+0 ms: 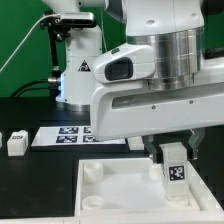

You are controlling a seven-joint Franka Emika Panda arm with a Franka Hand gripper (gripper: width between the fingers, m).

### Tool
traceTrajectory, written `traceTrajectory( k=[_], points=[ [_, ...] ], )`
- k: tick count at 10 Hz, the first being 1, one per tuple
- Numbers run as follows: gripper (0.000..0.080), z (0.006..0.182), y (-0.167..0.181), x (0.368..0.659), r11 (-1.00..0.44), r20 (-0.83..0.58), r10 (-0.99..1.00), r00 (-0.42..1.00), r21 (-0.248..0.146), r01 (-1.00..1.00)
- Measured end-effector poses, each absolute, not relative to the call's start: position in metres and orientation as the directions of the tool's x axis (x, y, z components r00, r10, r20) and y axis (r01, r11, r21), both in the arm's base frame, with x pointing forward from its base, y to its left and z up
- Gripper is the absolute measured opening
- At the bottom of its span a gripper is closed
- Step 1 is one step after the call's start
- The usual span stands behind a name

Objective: Assemble one leg

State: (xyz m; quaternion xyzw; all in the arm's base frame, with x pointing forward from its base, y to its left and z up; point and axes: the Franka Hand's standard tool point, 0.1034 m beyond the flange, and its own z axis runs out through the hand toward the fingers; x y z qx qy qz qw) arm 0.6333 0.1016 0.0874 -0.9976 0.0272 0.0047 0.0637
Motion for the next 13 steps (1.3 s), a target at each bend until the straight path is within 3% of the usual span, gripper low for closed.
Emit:
traceTrajectory(
  k=[3,6,9,10,11,12,13],
  points=[
    [0.0291,0.0864,0.105,0.6337,-0.883,-0.059,-0.44,0.896,-0.152,-0.444],
    [0.0291,0.0867,0.1104,0.6326,-0.613,-0.114,-0.773,0.623,-0.118,-0.782],
    [0.0292,0.0859,0.11,0.6332,-0.33,-0.151,-0.929,0.338,-0.079,-0.941],
    [0.0292,0.0859,0.1098,0.6333,-0.296,-0.152,-0.94,0.304,-0.074,-0.952],
    [0.0343,0.0858,0.11,0.6332,-0.311,-0.152,-0.936,0.319,-0.076,-0.948],
    [0.0479,0.0858,0.1102,0.6332,-0.315,-0.151,-0.934,0.324,-0.076,-0.946],
    [0.0479,0.0858,0.1104,0.6332,-0.337,-0.15,-0.926,0.346,-0.08,-0.938]
  ],
)
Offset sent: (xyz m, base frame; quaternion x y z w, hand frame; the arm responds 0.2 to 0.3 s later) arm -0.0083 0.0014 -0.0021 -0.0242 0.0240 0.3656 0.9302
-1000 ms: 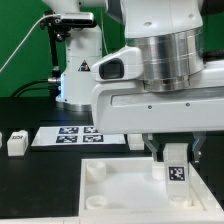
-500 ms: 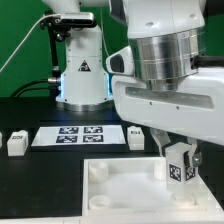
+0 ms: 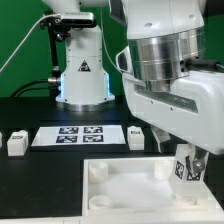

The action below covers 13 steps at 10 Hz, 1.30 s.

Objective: Assemble one leg

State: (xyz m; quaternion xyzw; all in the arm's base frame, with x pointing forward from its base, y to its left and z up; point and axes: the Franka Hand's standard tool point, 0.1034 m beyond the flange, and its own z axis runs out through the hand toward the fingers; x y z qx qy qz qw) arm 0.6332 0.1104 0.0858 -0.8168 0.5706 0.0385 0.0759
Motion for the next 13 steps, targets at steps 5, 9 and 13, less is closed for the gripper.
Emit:
traceTrajectory(
  k=[5,9,13],
  points=[
    [0.0648,0.084,0.117,0.63,-0.735,-0.107,-0.658,0.745,-0.12,-0.667],
    [0.0649,0.088,0.125,0.634,-0.972,-0.07,-0.196,0.978,-0.118,-0.203],
    [0.0649,0.086,0.116,0.636,-0.981,-0.02,0.174,0.985,-0.086,0.171]
  ],
)
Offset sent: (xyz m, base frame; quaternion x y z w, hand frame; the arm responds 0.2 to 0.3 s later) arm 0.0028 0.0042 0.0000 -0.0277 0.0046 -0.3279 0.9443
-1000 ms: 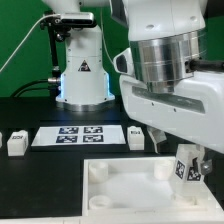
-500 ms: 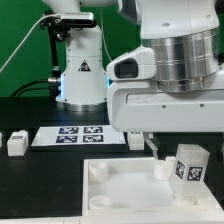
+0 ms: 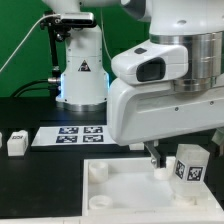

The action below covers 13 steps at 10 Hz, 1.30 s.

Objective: Assemble one leg

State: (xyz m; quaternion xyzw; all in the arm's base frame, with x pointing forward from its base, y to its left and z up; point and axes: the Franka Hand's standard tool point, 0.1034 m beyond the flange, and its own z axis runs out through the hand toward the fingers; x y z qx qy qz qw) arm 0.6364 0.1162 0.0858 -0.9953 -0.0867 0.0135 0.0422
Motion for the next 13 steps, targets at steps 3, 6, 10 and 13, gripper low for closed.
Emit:
traceTrajectory(
  k=[3,6,10,13],
  points=[
    [0.0519,0.0859,0.1172,0.6363,-0.981,-0.019,0.175,0.984,-0.087,0.173],
    [0.0293,0.0858,0.1161,0.6365,-0.981,-0.019,0.175,0.984,-0.085,0.173],
    [0.0293,0.0858,0.1157,0.6365,-0.986,-0.022,0.146,0.989,-0.085,0.144],
    [0.0294,0.0864,0.1147,0.634,-0.954,-0.036,-0.284,0.958,-0.086,-0.286]
  ],
)
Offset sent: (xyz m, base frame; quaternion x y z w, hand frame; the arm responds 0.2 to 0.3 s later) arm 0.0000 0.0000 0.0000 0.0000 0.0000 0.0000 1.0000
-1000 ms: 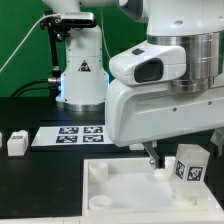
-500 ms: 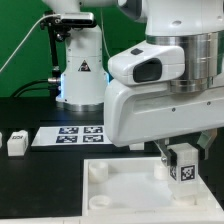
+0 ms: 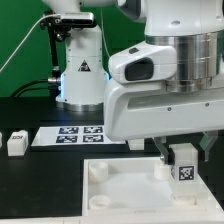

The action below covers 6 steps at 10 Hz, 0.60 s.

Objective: Assemble one leg

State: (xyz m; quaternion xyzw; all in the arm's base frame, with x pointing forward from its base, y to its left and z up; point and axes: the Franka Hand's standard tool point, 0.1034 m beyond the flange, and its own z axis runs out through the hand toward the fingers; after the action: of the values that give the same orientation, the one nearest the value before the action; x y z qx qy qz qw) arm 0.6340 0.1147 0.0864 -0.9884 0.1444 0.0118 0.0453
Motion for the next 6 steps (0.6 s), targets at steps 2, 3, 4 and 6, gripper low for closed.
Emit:
traceTrajectory(
  k=[2,3,4,6],
  points=[
    [0.0294,0.0847,0.1146,0.6333,-0.821,-0.054,-0.563,0.825,-0.079,-0.566],
    [0.0294,0.0843,0.1144,0.6334,-0.729,-0.062,-0.678,0.733,-0.072,-0.68],
    [0.0294,0.0842,0.1145,0.6334,-0.645,-0.067,-0.759,0.648,-0.062,-0.762],
    [0.0294,0.0841,0.1145,0.6334,-0.435,-0.088,-0.895,0.437,-0.047,-0.899]
  ],
)
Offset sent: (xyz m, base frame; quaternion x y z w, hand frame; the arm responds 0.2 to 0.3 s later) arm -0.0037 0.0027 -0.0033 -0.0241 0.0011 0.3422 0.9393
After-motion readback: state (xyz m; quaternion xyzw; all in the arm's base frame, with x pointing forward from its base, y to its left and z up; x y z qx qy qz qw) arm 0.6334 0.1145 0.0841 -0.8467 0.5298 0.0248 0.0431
